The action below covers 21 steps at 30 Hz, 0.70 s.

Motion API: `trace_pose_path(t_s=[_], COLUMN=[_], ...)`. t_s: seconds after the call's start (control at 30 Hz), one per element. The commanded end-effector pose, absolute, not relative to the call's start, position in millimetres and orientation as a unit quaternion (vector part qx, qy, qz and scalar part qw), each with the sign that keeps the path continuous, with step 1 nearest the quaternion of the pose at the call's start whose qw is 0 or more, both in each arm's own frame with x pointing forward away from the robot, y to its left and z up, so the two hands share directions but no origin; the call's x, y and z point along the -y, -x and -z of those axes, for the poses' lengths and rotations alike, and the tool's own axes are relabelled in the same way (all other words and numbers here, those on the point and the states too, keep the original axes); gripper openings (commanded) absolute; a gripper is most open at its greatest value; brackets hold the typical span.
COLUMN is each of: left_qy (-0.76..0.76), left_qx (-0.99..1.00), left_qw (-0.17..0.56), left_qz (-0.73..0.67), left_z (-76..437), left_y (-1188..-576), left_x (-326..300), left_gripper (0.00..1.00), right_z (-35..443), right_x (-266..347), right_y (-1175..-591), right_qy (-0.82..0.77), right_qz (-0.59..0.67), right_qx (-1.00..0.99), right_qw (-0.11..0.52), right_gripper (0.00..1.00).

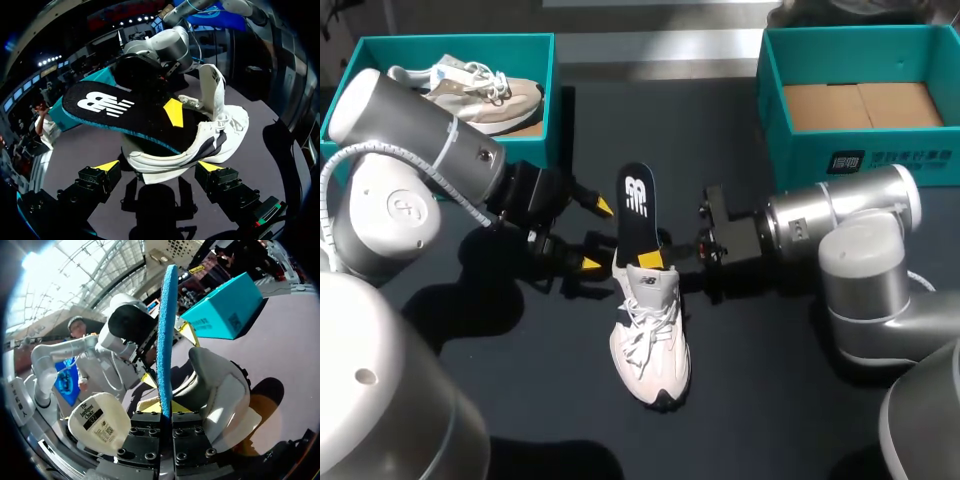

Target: Take the shoe out of the shoebox, open the shoe tongue, remove and reinsert the insole, then place the shoe into the shoebox

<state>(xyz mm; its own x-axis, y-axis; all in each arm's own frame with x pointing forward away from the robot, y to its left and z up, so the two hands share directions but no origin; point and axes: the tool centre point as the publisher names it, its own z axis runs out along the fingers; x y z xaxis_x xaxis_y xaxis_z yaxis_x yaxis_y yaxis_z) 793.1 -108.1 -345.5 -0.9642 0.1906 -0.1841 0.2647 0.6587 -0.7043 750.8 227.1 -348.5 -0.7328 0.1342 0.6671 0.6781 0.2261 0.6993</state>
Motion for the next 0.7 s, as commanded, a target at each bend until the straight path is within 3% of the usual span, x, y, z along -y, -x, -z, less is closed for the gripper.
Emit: trace_pose_path(t_s=[0.03, 0.1, 0.17, 0.33, 0.37, 0.43, 0.7], left_qy=[-0.125, -0.125, -0.125, -0.125, -0.125, -0.125, -0.125], left_qx=[-0.91, -0.91, -0.91, -0.91, -0.91, -0.91, -0.91], left_qw=[0.047, 0.047, 0.047, 0.047, 0.047, 0.047, 0.047], left_qz=[0.392, 0.392, 0.392, 0.392, 0.392, 0.392, 0.392], left_z=[345, 345, 345, 345, 345, 345, 345], left_y=[-792, -792, -792, -792, -792, -792, -792], left_x=[108, 108, 108, 108, 108, 108, 108], left_gripper=[1.0, 1.0, 1.0, 1.0, 1.0, 1.0, 1.0], right_z=[346, 341, 336, 334, 335, 338, 355], right_x=[-228, -227, -227, -225, -225, -225, -226], right_y=[-750, -757, -766, -780, -782, -784, -759], right_qy=[0.27, 0.262, 0.252, 0.238, 0.236, 0.236, 0.266], right_qz=[0.557, 0.561, 0.561, 0.556, 0.556, 0.55, 0.524], right_qx=[0.749, 0.752, 0.758, 0.766, 0.766, 0.768, 0.76], right_qw=[0.235, 0.225, 0.219, 0.218, 0.219, 0.231, 0.279], right_gripper=[0.0, 0.28, 0.33, 0.27, 0.22, 0.0, 0.0])
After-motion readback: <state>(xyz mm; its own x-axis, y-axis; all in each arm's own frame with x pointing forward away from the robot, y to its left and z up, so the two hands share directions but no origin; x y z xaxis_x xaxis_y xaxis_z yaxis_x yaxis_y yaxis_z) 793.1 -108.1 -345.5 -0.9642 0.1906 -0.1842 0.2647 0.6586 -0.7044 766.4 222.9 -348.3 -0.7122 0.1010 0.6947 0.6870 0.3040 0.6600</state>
